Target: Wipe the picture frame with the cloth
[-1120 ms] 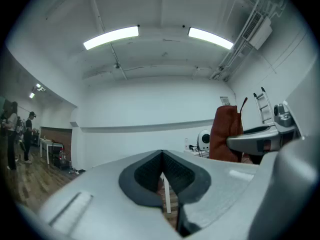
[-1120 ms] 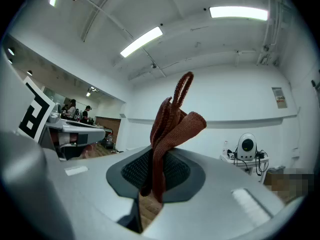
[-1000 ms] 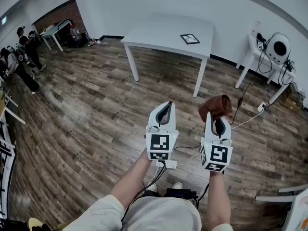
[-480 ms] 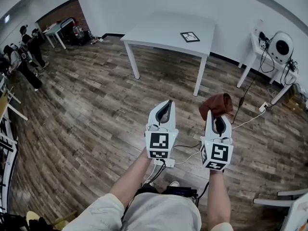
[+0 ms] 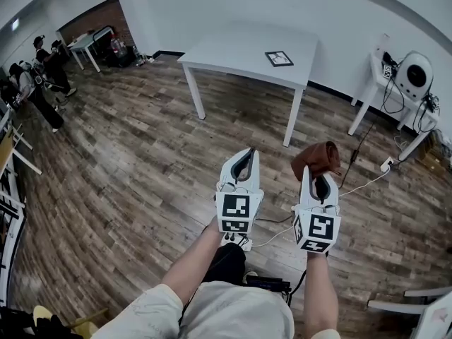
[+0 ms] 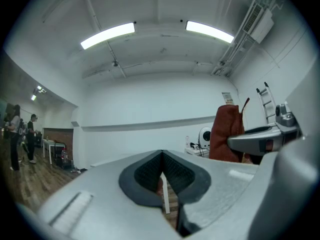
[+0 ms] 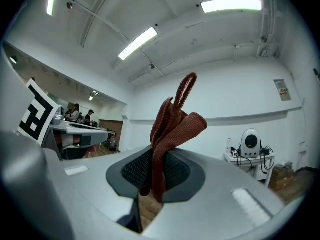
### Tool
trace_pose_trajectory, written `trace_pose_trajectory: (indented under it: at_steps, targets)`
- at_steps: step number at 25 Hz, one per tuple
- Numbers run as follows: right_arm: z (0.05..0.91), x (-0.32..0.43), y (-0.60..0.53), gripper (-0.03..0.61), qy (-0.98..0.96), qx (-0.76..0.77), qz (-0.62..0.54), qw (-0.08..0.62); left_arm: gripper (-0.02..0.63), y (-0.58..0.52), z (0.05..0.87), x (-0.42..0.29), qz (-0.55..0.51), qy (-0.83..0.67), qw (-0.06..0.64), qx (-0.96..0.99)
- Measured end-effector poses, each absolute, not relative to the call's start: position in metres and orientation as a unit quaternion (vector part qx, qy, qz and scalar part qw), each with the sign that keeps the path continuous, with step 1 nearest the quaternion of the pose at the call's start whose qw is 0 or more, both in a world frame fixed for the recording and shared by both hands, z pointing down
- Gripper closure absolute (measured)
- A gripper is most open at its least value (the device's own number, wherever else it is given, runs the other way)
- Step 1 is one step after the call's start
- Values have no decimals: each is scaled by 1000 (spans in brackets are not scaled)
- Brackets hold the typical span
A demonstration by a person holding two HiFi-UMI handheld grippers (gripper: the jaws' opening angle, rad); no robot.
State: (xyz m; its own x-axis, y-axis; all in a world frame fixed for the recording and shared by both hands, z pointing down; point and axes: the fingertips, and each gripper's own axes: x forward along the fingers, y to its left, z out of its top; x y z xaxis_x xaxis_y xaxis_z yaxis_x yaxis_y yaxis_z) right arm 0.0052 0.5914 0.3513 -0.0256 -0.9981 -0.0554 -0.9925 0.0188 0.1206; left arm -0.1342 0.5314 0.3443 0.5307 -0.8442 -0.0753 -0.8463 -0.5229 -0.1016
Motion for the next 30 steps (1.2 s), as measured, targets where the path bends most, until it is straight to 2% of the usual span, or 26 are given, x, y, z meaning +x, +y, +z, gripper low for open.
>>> trace_pose_trajectory:
  at_steps: [12,24,30]
  targets:
    - [373,42,480,500,-713,697,-67,37,614,417,365,-99,11,484,60,-873]
    - [386,84,220,500,-706,705,-38,59,614,164,362,-49,14,470,60,-881]
    - [385,90,125,500,-710,699,-33,77,614,69,360,-36,16,468,51,-882]
